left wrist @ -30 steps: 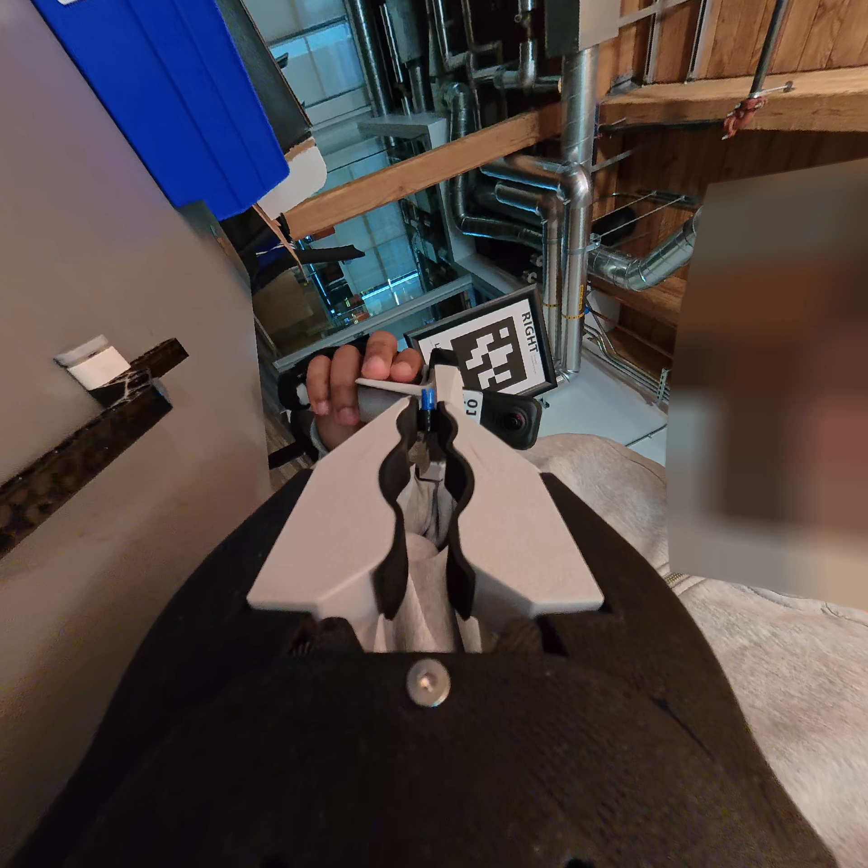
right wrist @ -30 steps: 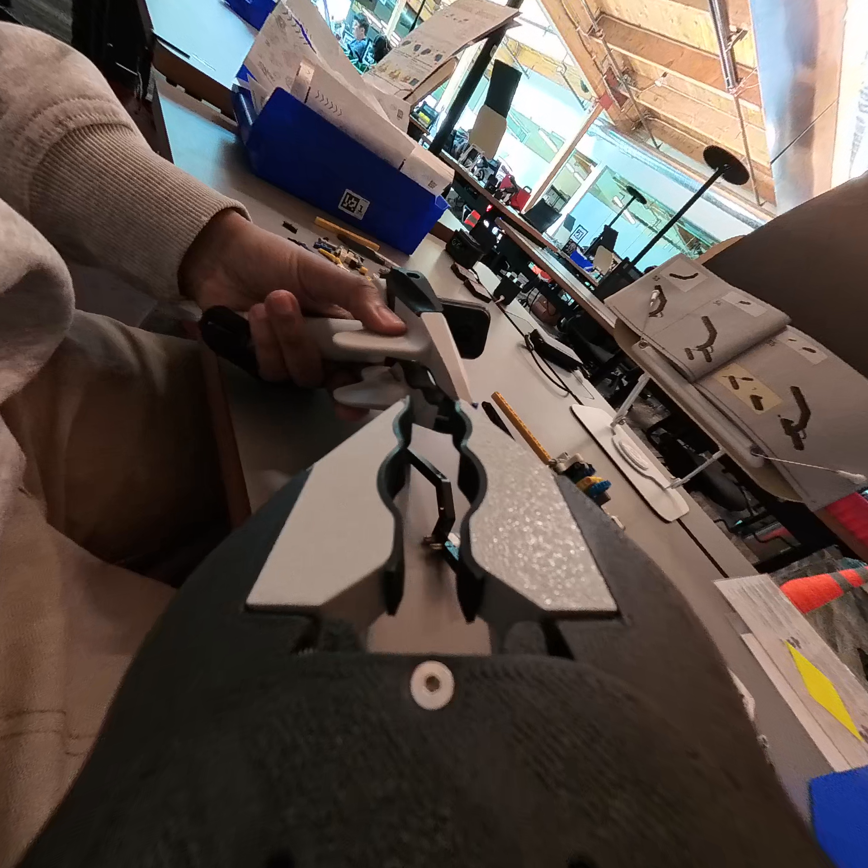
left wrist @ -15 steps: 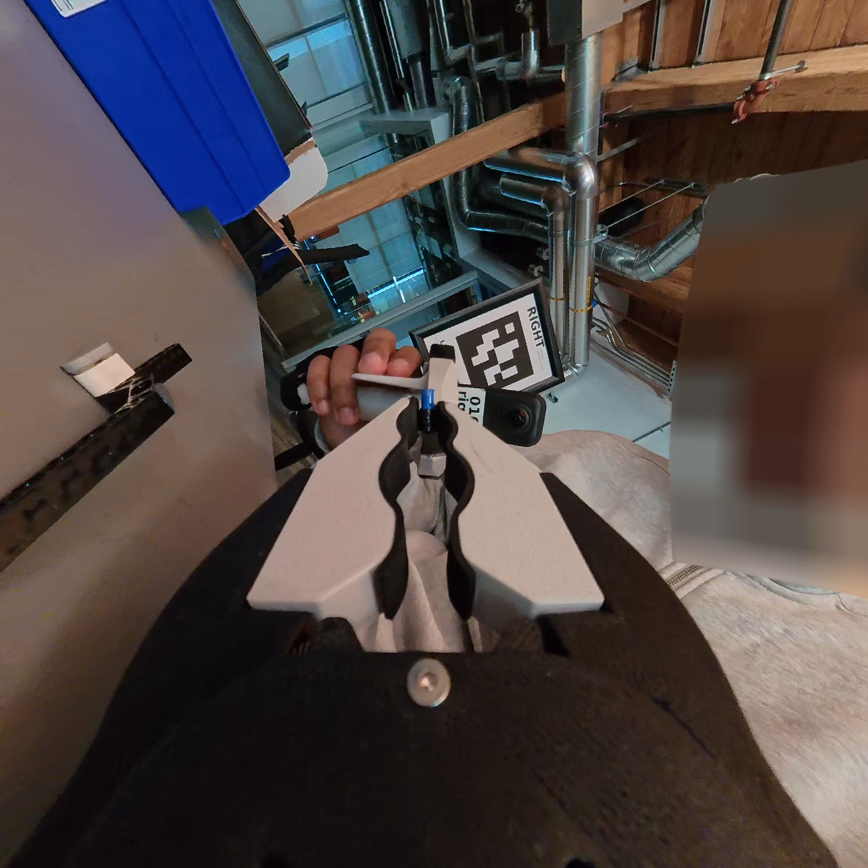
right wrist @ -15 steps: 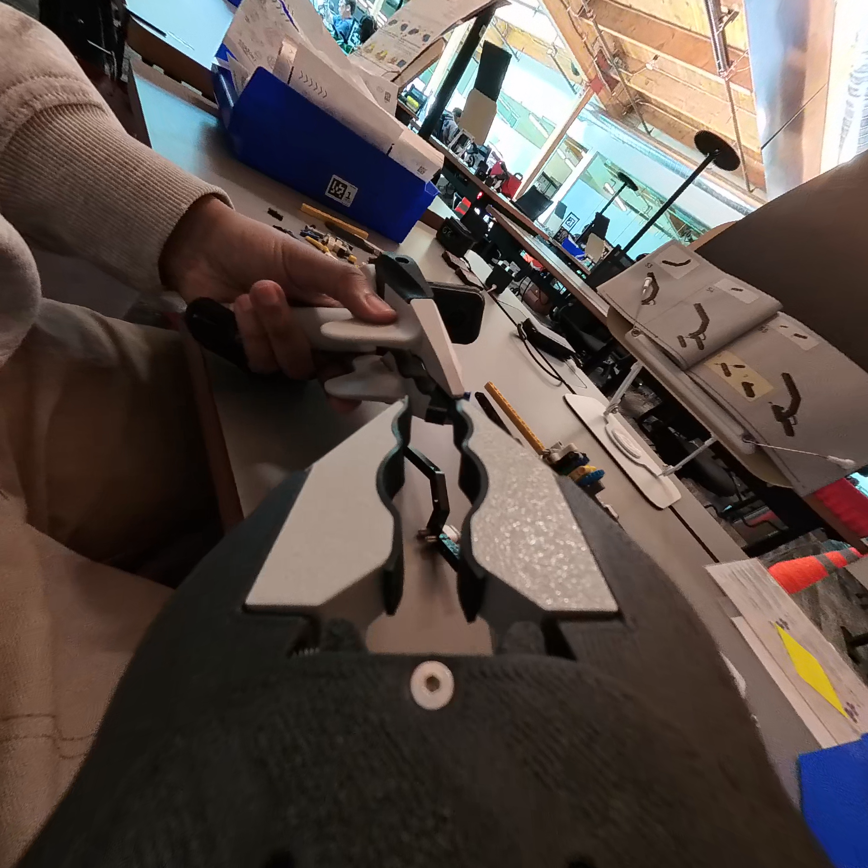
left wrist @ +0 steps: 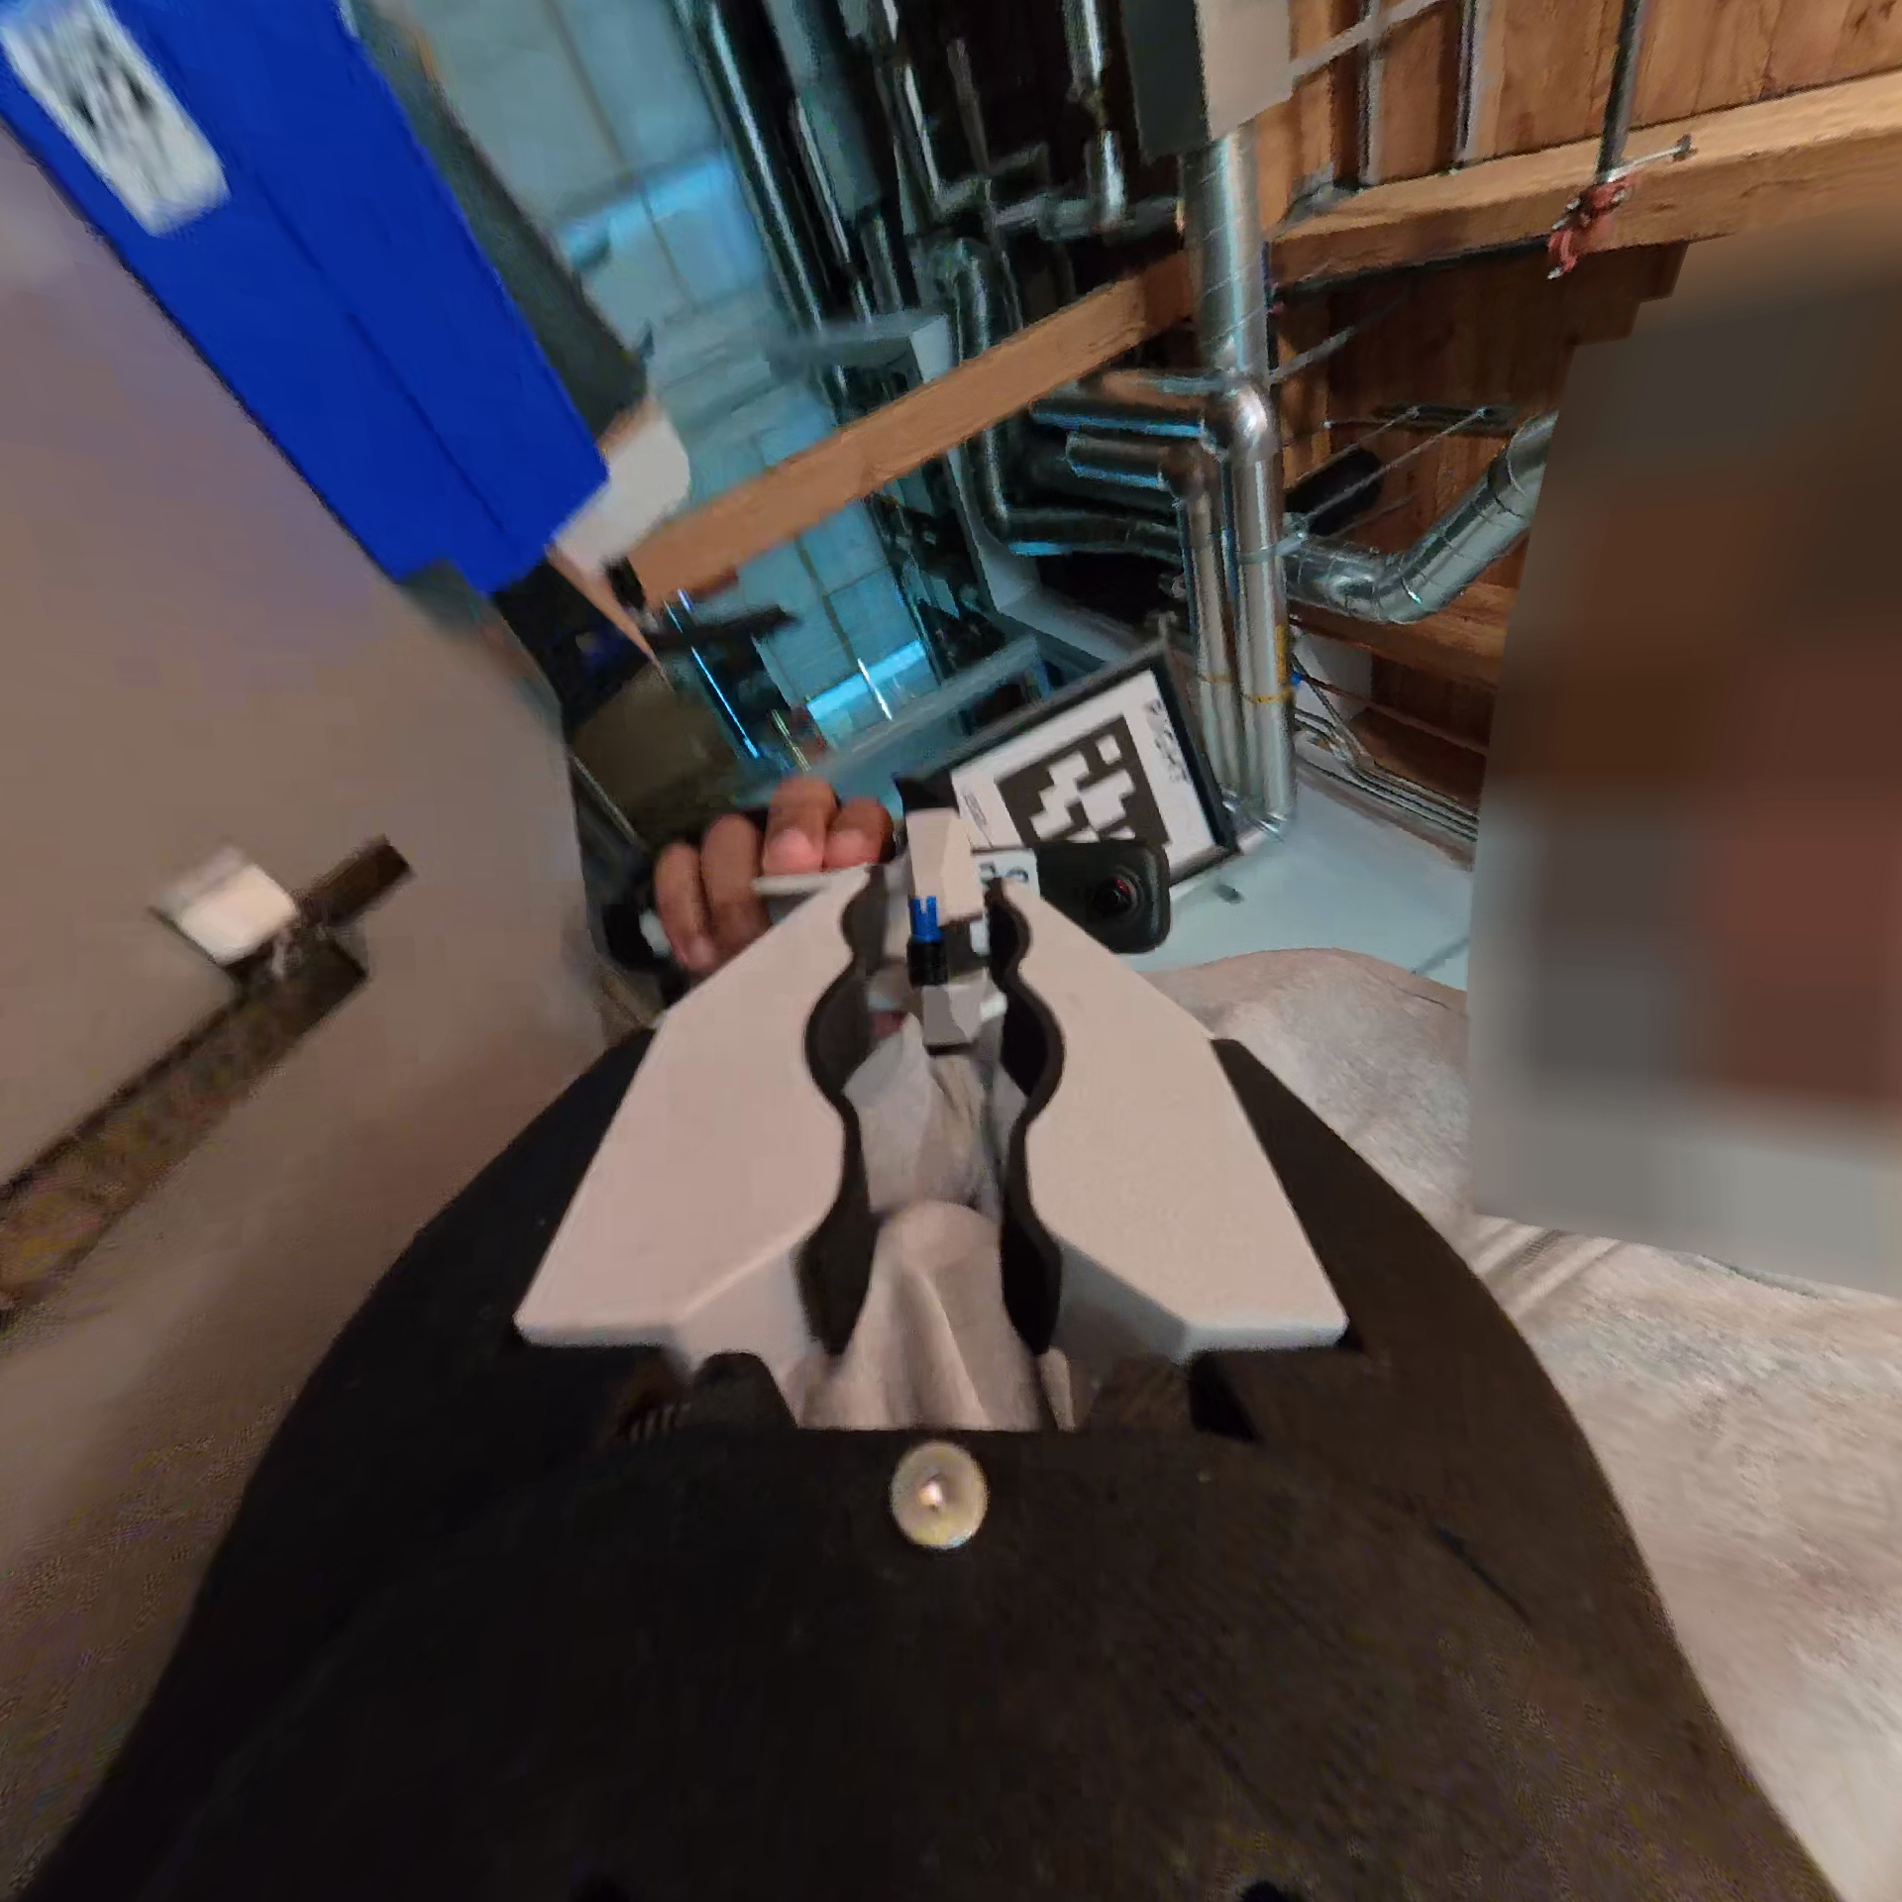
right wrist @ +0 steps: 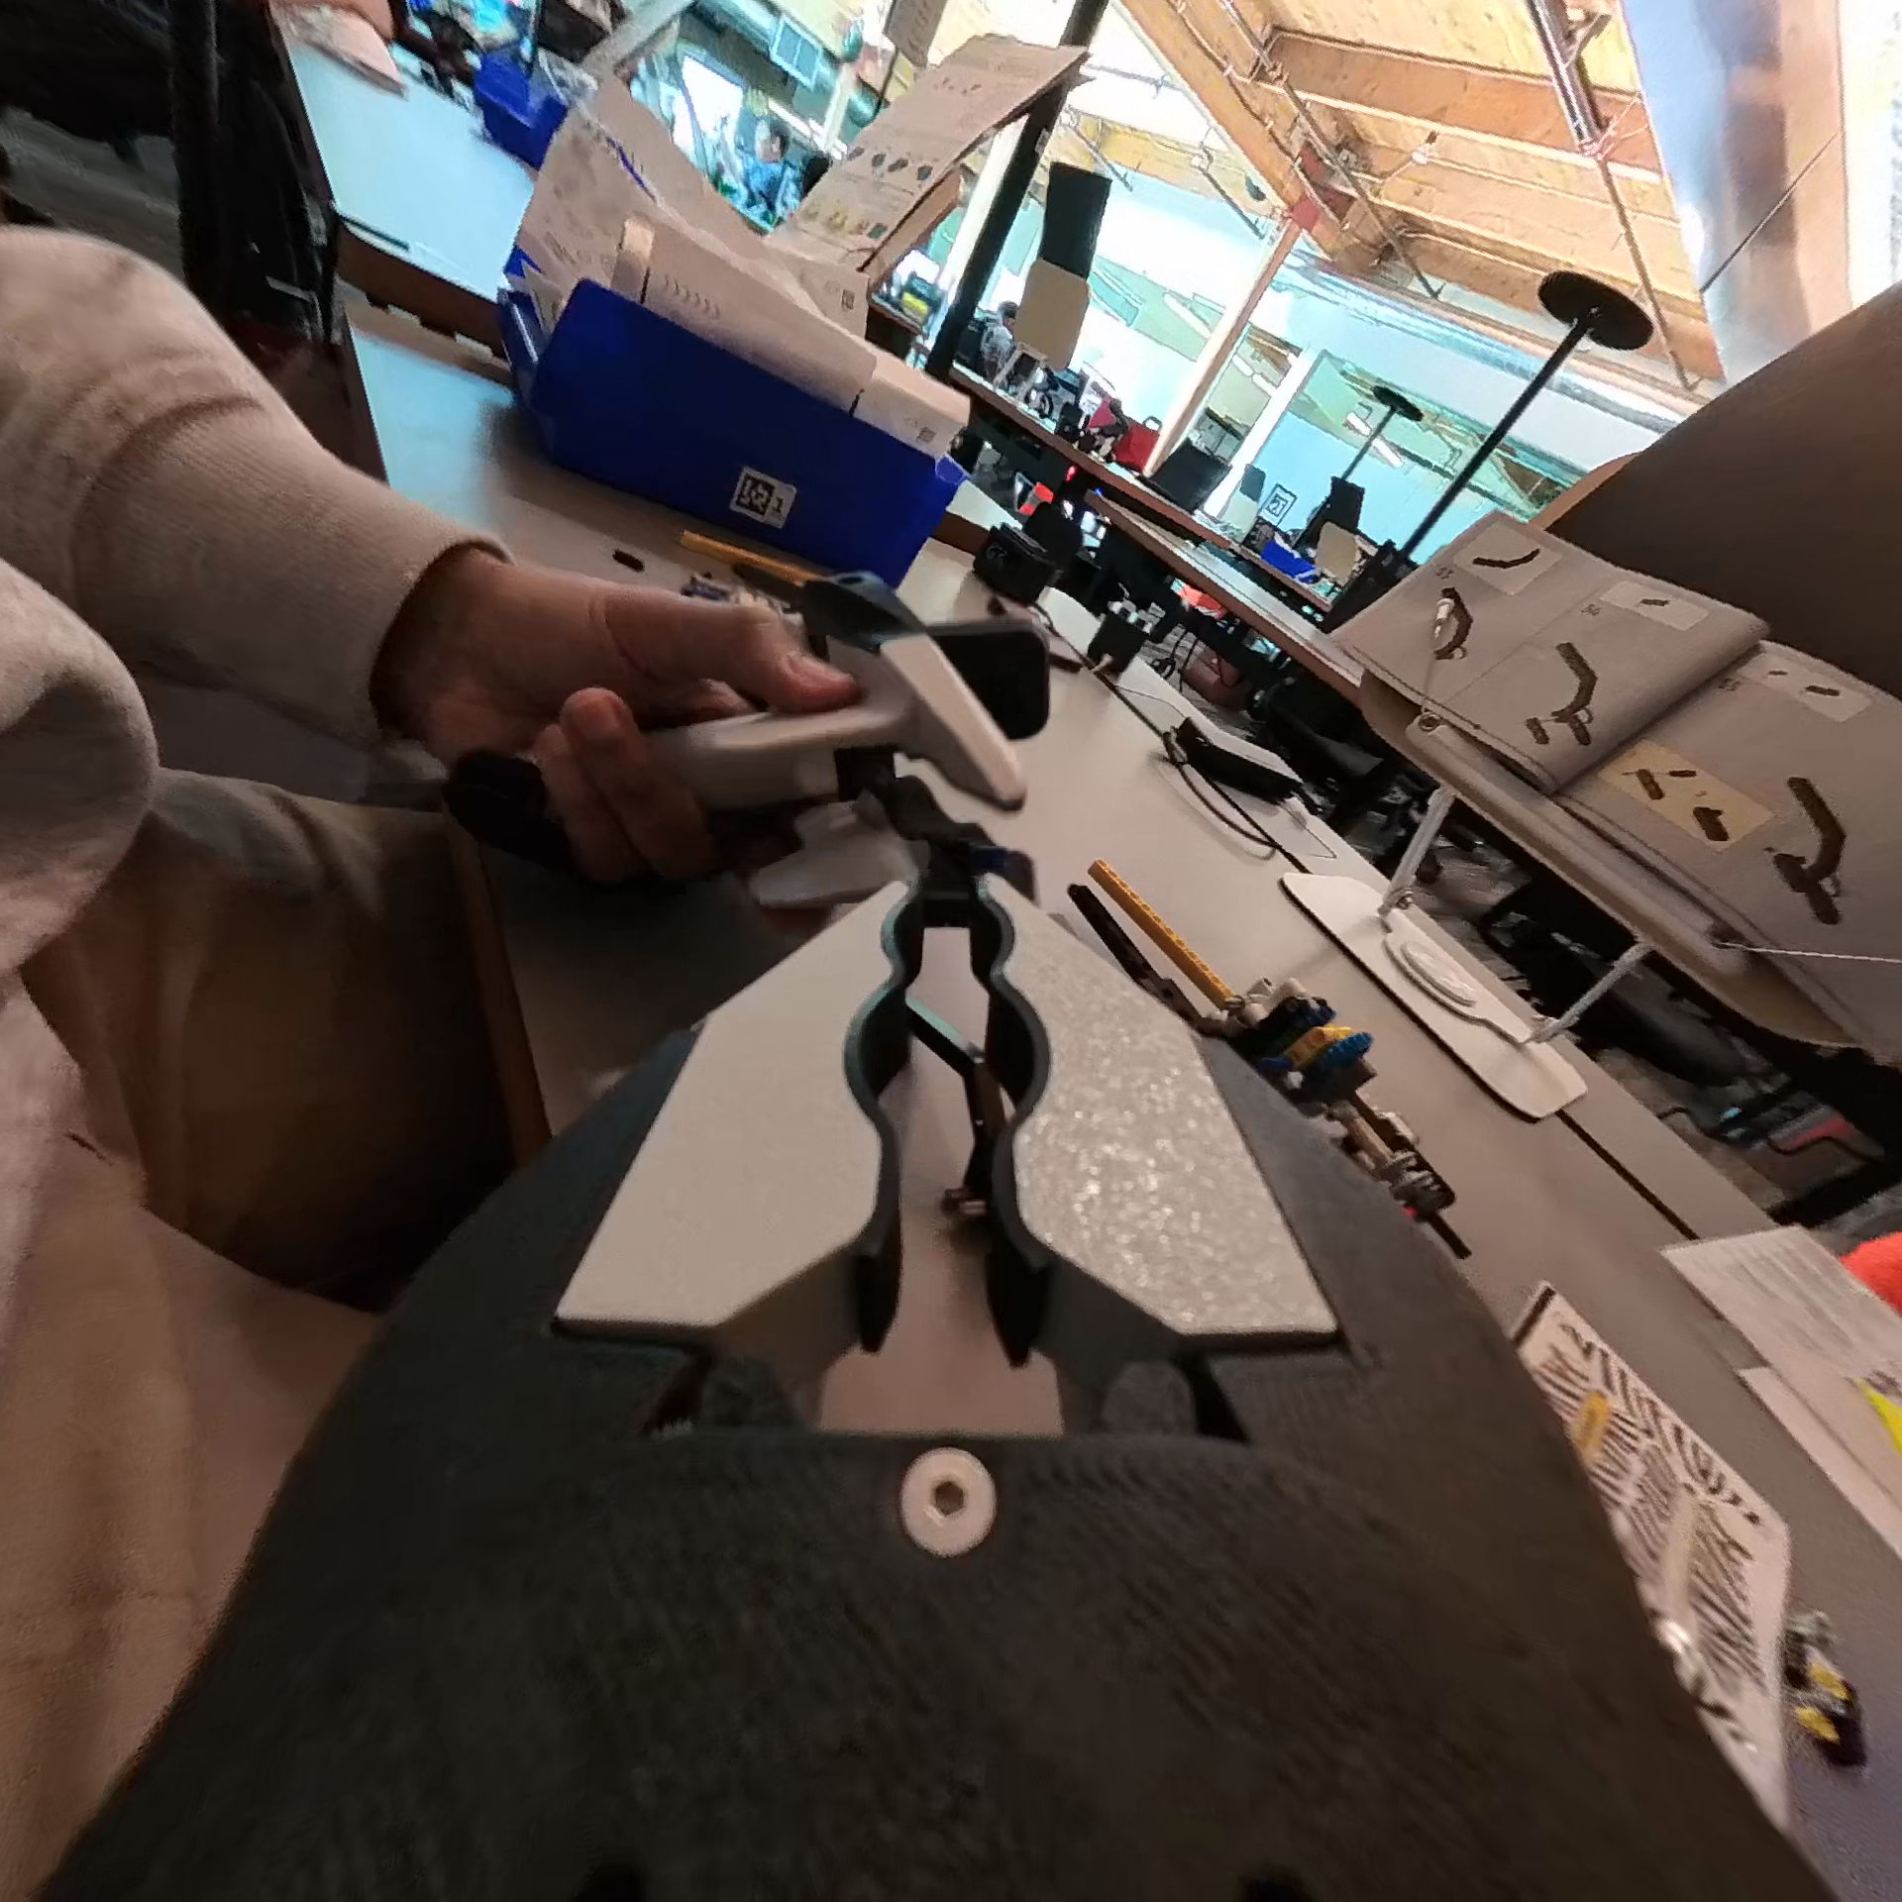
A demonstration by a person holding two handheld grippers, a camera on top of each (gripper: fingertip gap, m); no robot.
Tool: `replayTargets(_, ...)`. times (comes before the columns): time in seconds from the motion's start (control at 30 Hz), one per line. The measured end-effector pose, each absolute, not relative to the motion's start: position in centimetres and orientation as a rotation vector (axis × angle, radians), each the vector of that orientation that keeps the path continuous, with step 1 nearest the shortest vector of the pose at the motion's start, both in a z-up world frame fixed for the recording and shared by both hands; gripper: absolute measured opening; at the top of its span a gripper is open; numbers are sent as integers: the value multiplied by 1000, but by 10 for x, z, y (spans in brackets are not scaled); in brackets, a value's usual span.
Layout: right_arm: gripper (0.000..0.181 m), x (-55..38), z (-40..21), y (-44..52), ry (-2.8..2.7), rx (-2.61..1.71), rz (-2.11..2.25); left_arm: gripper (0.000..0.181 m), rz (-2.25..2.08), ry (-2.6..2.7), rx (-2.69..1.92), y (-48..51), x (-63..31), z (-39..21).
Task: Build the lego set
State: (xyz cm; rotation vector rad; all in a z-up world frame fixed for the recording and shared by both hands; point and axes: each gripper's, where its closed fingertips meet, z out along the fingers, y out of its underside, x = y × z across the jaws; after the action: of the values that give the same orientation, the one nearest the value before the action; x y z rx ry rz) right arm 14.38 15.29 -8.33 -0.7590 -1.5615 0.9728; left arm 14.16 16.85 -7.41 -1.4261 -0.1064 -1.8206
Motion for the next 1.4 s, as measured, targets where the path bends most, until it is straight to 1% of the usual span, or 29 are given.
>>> replayTargets(0.13,7,148,-80,150,-1560,-786,1125,44,-1550,1,-1421,167,127,-59)
replayTargets(0.2,6,151,-83,146,-1596,-808,1228,58,-1389,122,-1518,164,130,-66)
replayTargets(0.27,6,155,-83,144,-1613,-842,1336,56,-1244,260,-1618,159,136,-78)
replayTargets(0.3,6,157,-82,144,-1615,-861,1394,52,-1206,327,-1646,155,141,-81)
replayTargets(0.37,6,162,-77,141,-1614,-893,1524,45,-1182,409,-1653,149,149,-82)
replayTargets(0.43,6,164,-76,138,-1625,-939,1632,42,-1190,454,-1635,145,157,-81)
replayTargets(0.57,6,164,-83,135,-1666,-1014,1683,38,-1183,534,-1636,139,169,-82)
replayTargets(0.73,7,164,-84,133,-1665,-1057,1741,15,-1185,564,-1657,137,175,-86)
replayTargets(1.2,8,160,-89,138,-1645,-1117,1749,14,-1179,568,-1715,140,174,-95)
replayTargets(1.27,18,156,-91,145,-1615,-1140,1693,14,-1155,556,-1714,142,172,-95)
replayTargets(1.4,28,153,-95,158,-1585,-1153,1565,14,-1097,490,-1724,152,162,-96)
